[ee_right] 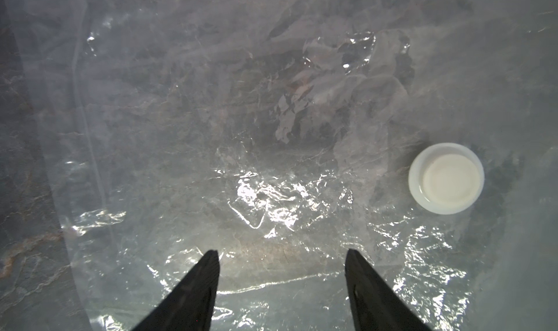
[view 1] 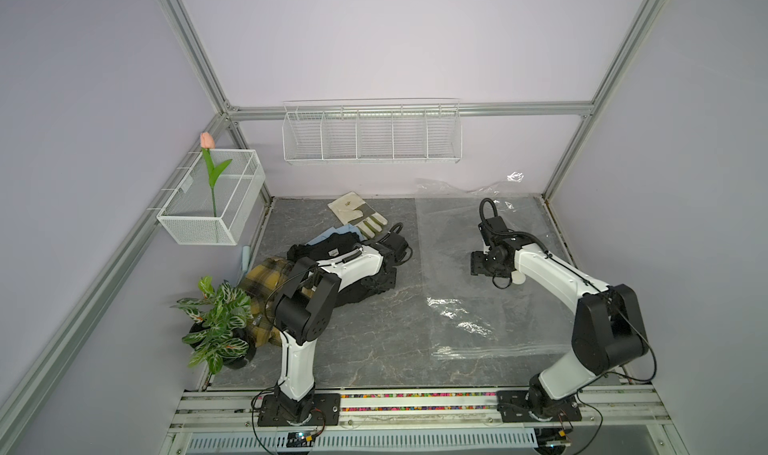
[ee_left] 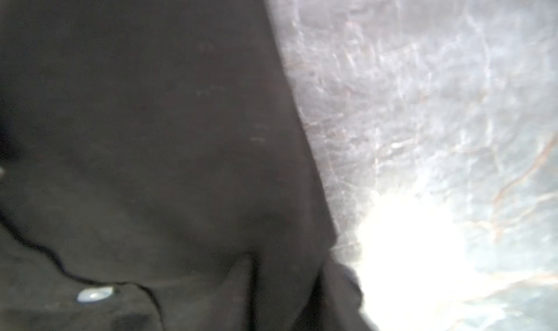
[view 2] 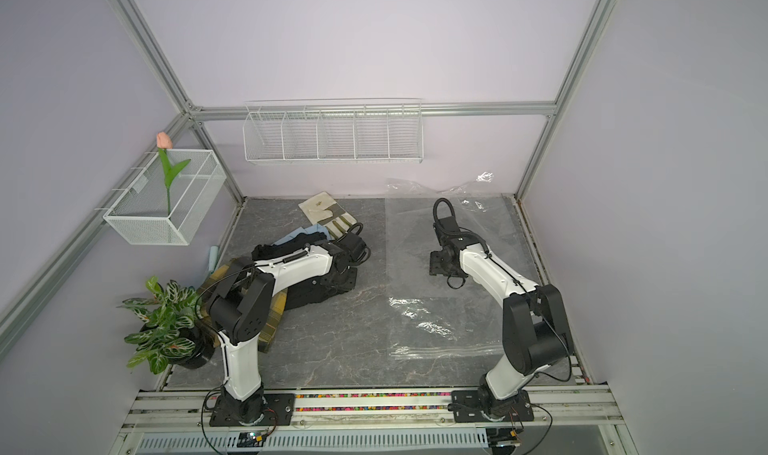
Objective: Place the folded shirt into the vacuum bag
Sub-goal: Move the shirt from the vacuum bag.
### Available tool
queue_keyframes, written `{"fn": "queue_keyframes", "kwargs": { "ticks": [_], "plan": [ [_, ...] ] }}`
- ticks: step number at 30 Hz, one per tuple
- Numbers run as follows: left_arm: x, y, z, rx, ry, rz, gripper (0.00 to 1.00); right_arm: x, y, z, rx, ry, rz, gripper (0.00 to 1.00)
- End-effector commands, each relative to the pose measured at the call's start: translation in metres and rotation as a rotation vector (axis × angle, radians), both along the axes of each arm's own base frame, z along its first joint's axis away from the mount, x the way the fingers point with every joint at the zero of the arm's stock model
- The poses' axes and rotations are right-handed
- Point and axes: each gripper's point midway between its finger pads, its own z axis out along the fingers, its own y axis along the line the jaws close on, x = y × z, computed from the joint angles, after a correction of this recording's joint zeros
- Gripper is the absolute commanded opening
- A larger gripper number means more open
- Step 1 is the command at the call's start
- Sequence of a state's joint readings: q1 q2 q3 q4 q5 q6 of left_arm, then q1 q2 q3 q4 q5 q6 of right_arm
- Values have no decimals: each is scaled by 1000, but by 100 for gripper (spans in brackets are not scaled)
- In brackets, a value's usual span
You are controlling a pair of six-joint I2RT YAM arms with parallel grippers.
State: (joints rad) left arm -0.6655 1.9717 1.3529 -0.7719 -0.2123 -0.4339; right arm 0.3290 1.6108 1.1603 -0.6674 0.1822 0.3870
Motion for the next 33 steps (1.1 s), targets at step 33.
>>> {"fn": "queue_keyframes", "kwargs": {
  "ticks": [33],
  "plan": [
    [-36,-141,184,-682,-167,-300,0,-44,40,-65,338,151,2,60]
  ]
}}
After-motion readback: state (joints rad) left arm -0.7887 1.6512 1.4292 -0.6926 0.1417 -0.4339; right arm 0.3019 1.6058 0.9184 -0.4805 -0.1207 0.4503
